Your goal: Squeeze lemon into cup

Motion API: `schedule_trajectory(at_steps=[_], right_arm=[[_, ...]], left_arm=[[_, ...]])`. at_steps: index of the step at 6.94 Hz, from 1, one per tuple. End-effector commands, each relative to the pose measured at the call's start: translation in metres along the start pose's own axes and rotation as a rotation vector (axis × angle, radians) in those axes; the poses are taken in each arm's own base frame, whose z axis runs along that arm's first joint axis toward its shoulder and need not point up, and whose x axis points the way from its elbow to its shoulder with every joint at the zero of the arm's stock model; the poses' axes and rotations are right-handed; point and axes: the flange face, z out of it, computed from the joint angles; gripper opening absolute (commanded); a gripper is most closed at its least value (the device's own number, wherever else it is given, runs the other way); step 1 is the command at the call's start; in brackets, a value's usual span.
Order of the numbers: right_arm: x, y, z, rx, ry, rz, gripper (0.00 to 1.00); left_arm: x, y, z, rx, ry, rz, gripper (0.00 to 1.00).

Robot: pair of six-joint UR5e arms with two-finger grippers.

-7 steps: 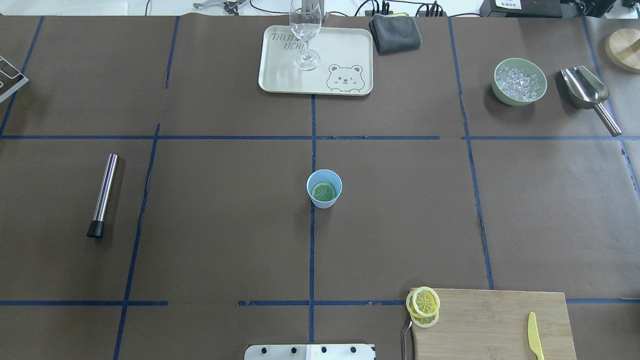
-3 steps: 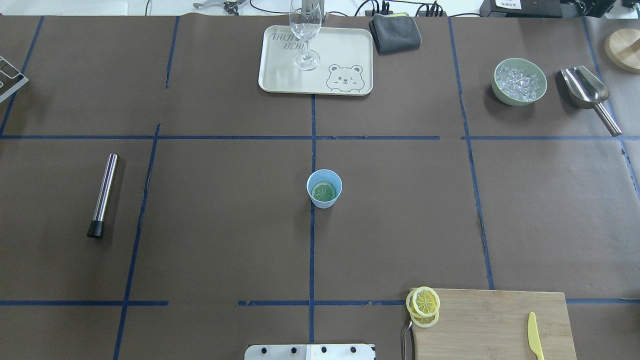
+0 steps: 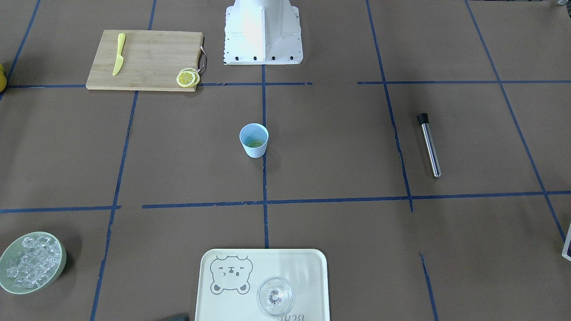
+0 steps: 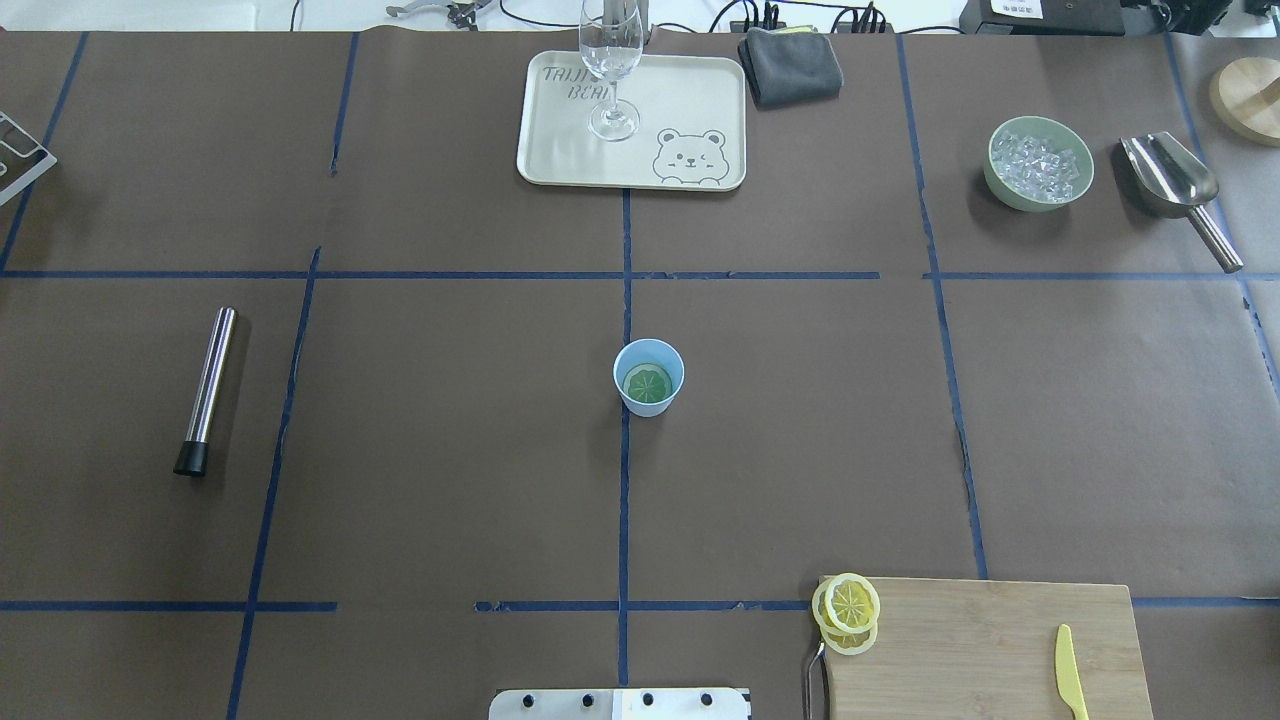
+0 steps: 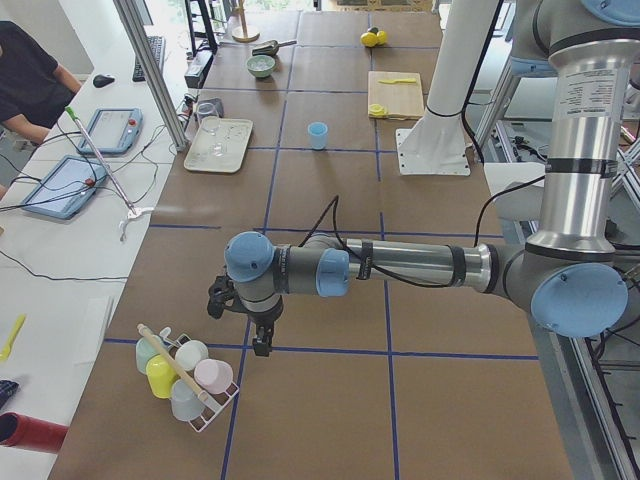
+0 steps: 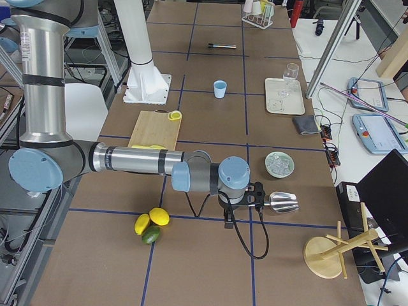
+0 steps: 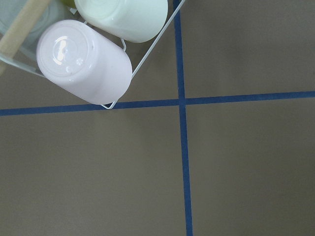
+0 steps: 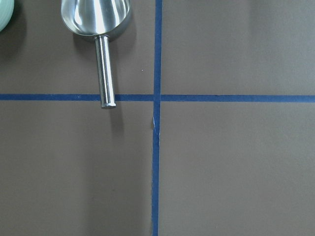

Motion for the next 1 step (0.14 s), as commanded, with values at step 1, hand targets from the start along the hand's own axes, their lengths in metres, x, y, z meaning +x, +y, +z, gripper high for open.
schedule_trajectory(at_steps=[1], right_arm=[[-0.0003,-0.0003,-0.0003,0.001,0.000,-0.001,1.00]], left_arm=[[0.0000,0.0004,0.0003,0.000,0.002,0.000,1.00]])
